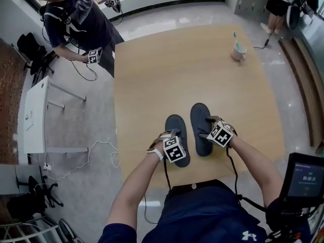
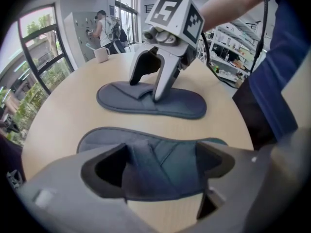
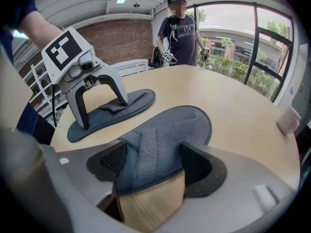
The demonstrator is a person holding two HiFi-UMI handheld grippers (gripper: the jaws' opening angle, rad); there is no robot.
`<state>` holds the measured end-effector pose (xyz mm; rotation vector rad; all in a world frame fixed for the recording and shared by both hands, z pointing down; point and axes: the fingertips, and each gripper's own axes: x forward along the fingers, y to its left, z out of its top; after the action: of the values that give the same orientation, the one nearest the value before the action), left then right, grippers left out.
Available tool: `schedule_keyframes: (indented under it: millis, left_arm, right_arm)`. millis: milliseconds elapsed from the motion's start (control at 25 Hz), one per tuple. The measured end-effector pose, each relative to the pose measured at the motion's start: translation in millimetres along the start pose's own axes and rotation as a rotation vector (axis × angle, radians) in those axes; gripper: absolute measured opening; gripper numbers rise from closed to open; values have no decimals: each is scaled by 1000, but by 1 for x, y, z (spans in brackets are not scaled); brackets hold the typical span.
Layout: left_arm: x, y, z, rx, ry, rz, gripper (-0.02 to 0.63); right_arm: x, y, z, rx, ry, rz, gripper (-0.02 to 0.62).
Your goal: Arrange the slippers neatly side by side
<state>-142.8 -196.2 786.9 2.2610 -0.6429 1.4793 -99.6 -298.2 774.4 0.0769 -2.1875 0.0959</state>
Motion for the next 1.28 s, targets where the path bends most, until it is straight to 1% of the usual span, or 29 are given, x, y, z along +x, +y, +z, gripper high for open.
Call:
schedule_keyframes:
  millis: [160, 440, 640, 880, 1040, 1280]
  left_arm:
    - [1, -15, 7, -3, -1, -3, 456]
    - [6, -19, 6, 18, 19, -16, 457]
    - [11, -15, 13, -8, 10, -6, 456]
    - [14, -16, 19, 27, 26, -14, 457]
    - [15, -19, 20, 29, 22, -25, 457]
    - [15, -19, 21, 33, 18, -21, 457]
  right_arm:
    - [-9, 15, -9, 37, 4, -23, 359]
    - [-10, 38, -18, 69, 9, -40, 360]
    - [-7, 40, -18, 91, 17, -59, 360]
    - [-6, 40, -17, 71, 27, -45, 360]
    - [-6, 42, -19, 70, 38, -37, 360]
    - [-7, 41, -20, 68, 46, -31, 360]
